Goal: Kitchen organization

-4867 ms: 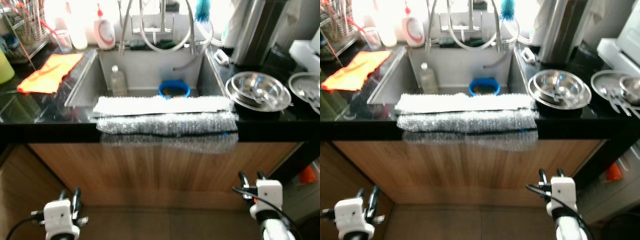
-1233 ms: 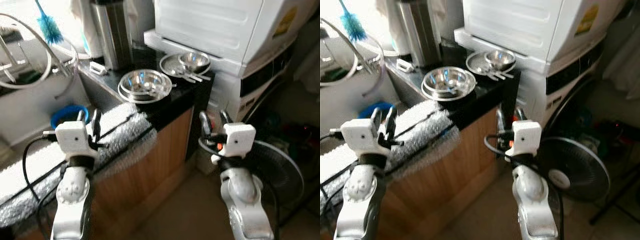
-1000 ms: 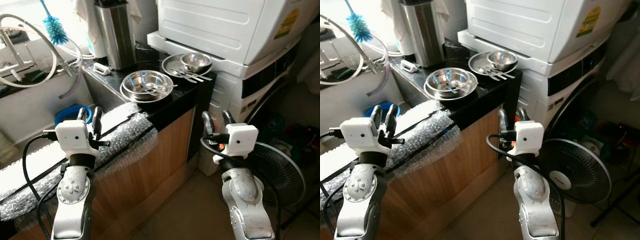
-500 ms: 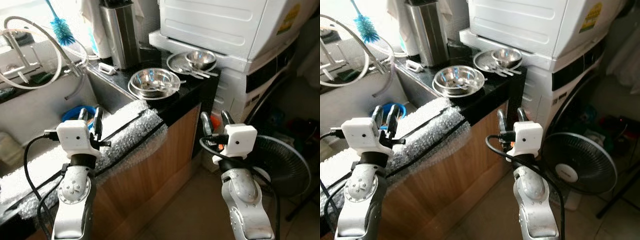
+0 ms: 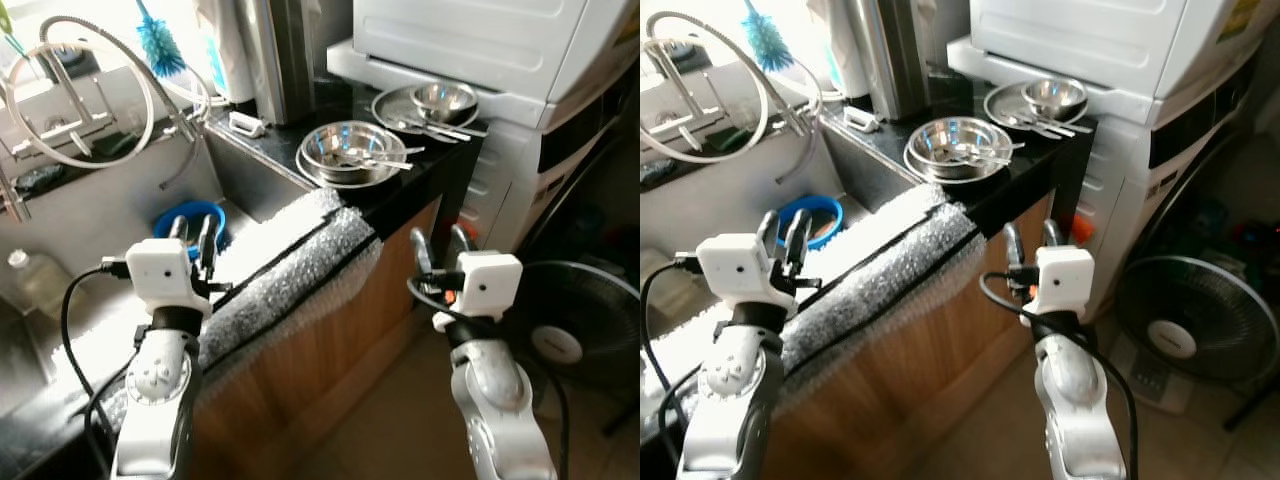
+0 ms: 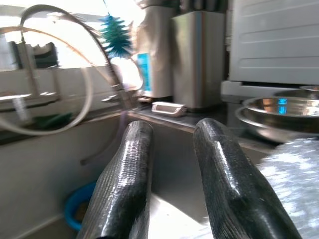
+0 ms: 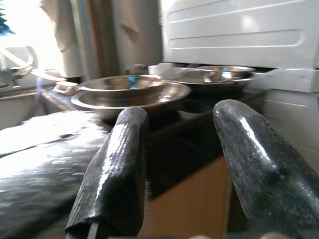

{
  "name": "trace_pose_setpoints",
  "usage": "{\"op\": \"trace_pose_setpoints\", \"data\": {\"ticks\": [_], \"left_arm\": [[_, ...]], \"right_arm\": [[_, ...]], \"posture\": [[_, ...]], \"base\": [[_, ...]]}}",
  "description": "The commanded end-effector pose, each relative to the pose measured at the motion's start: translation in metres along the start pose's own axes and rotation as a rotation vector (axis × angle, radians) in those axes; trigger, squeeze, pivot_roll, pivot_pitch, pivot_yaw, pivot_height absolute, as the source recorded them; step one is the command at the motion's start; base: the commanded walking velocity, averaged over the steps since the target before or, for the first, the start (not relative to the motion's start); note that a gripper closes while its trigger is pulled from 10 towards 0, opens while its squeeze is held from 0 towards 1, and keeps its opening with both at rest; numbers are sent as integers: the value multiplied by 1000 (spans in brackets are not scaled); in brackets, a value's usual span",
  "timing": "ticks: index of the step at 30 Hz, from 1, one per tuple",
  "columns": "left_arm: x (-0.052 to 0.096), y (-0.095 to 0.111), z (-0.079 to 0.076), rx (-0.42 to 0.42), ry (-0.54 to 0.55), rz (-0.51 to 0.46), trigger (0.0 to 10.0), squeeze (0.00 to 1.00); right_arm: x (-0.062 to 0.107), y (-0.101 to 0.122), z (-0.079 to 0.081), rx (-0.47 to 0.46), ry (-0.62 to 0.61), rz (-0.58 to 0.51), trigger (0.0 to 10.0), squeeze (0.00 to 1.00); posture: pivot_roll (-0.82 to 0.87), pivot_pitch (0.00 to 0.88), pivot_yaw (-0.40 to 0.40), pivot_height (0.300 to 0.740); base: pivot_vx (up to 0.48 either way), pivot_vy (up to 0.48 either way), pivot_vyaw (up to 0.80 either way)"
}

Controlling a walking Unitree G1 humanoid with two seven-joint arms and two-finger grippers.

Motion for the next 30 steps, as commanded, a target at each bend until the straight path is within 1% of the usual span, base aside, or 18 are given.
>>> {"op": "trace_pose_setpoints", "data": {"ticks": [1, 2, 10, 12, 23, 27, 30], "left_arm": [[1, 2, 9, -16, 23, -6, 10000, 0], [1, 3, 9, -25, 20, -9, 10000, 0], [3, 1, 3, -19, 3, -7, 10000, 0], [4, 1, 2, -18, 0, -5, 10000, 0], [7, -2, -8, -4, -29, 6, 10000, 0], [7, -3, -15, 7, -57, 6, 10000, 0], [8, -4, -16, 9, -61, 9, 10000, 0]], "right_arm": [[-2, 5, 9, -12, 25, -17, 10000, 0], [-2, 5, 9, -12, 26, -17, 10000, 0], [-2, 8, 10, 8, 34, -31, 10000, 0], [-1, 9, 10, 5, 39, -34, 10000, 0], [-1, 8, 11, 6, 44, -31, 10000, 0], [0, 7, 12, 5, 43, -30, 10000, 0], [0, 7, 12, 4, 44, -30, 10000, 0]], "posture": [[-199, 0, 92, 740], [-198, 0, 91, 740], [-201, 0, 90, 740], [-202, 0, 91, 740], [-206, 0, 91, 740], [-213, 0, 96, 740], [-216, 0, 98, 740]], "base": [[0, 292, 0], [0, 0, 0], [0, 0, 0], [0, 0, 406], [0, 0, 777], [0, 0, 722], [0, 0, 677]]}}
Point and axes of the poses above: a point about 5 cm out from each wrist's last joint towards the gripper, its own x axis pointing back from the gripper into the wrist, its own y axis along the axis of the wrist's last joint, z = x × y, the point moved 6 cm from there along -x, pointing out of the wrist towards the gripper, and after that the axes turned 6 degrees about -x, right-handed, at the moved point
